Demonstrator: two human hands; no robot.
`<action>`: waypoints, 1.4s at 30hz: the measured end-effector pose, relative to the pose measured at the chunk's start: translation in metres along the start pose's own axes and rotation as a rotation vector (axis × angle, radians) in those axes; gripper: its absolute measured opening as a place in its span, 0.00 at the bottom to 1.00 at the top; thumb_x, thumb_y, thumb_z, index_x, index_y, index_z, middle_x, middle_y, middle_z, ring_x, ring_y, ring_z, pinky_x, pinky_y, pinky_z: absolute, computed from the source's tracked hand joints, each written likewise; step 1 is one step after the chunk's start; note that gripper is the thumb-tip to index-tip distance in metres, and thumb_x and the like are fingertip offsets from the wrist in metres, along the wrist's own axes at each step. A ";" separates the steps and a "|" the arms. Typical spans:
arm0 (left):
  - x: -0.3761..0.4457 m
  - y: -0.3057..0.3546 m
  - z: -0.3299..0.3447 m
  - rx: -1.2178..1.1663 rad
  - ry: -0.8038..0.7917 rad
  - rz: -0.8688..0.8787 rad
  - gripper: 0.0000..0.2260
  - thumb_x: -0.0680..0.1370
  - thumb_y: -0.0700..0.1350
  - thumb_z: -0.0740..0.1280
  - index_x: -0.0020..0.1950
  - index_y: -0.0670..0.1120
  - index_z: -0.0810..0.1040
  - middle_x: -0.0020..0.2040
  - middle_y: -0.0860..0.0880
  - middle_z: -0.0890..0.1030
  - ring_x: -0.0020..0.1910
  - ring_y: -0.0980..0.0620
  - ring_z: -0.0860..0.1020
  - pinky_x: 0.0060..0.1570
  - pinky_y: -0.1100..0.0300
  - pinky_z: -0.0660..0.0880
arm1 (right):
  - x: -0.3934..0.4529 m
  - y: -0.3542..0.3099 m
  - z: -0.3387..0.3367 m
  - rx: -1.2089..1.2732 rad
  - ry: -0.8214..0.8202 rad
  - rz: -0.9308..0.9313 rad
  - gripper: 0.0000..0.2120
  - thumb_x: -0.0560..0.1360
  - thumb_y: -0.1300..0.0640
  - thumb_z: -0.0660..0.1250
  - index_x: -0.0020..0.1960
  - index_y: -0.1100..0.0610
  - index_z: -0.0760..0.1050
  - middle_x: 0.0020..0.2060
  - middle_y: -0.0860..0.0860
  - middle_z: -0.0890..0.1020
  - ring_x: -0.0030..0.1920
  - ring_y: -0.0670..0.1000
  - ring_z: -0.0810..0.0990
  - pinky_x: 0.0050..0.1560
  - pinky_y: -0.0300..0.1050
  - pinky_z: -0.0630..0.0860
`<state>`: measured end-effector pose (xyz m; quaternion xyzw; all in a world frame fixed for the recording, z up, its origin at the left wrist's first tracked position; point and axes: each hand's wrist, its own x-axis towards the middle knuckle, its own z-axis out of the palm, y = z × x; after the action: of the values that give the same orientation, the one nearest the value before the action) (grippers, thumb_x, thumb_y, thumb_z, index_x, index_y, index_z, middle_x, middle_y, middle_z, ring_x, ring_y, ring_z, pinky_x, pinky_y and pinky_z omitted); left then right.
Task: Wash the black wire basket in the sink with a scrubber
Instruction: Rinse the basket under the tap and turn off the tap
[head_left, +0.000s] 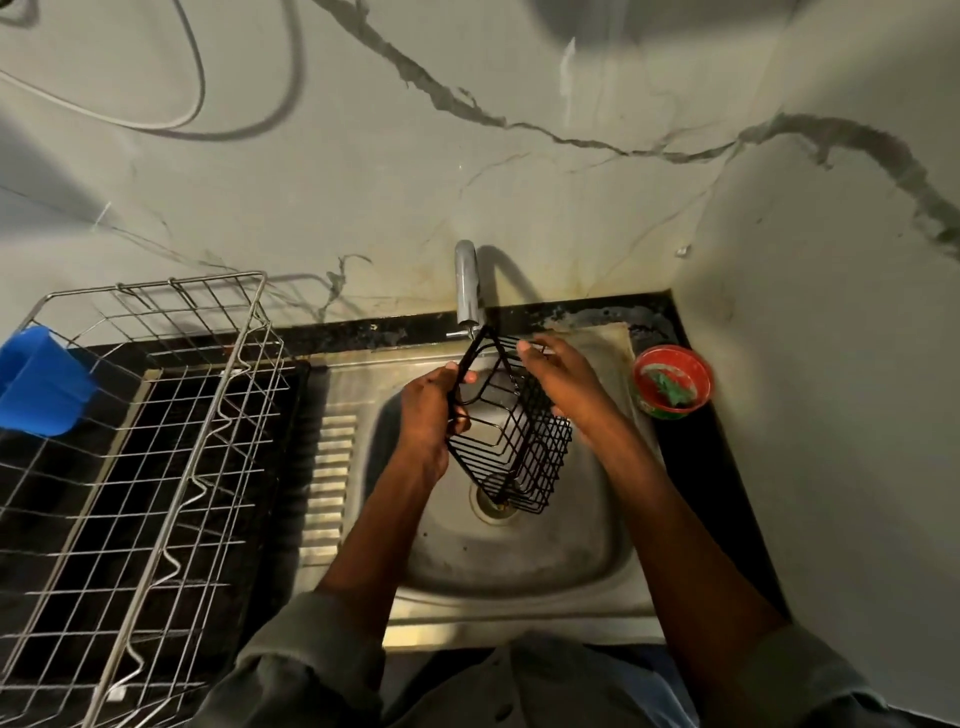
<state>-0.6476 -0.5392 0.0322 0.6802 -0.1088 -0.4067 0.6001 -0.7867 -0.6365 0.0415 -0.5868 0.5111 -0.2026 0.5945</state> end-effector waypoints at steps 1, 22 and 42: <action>-0.002 0.000 0.001 0.022 0.001 0.024 0.14 0.86 0.43 0.61 0.50 0.37 0.83 0.26 0.52 0.68 0.22 0.55 0.65 0.22 0.63 0.61 | 0.000 0.002 0.003 0.007 -0.018 0.014 0.29 0.75 0.32 0.67 0.71 0.43 0.71 0.68 0.46 0.76 0.67 0.51 0.74 0.64 0.58 0.76; -0.005 0.006 0.026 -0.123 -0.101 0.046 0.07 0.81 0.39 0.67 0.55 0.39 0.83 0.49 0.37 0.87 0.52 0.33 0.85 0.59 0.37 0.81 | -0.034 0.031 0.002 0.081 -0.200 -0.184 0.45 0.71 0.59 0.79 0.80 0.44 0.60 0.70 0.48 0.76 0.66 0.43 0.77 0.51 0.31 0.78; 0.037 -0.063 -0.049 0.303 0.115 0.022 0.09 0.83 0.45 0.66 0.61 0.46 0.82 0.56 0.44 0.85 0.57 0.43 0.82 0.54 0.52 0.76 | -0.049 0.034 0.006 0.362 -0.012 -0.137 0.36 0.70 0.73 0.74 0.72 0.50 0.72 0.60 0.54 0.83 0.54 0.53 0.86 0.54 0.60 0.83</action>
<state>-0.6112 -0.5109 -0.0429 0.7839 -0.1421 -0.3394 0.5002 -0.8133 -0.5846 0.0281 -0.5050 0.4217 -0.3277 0.6780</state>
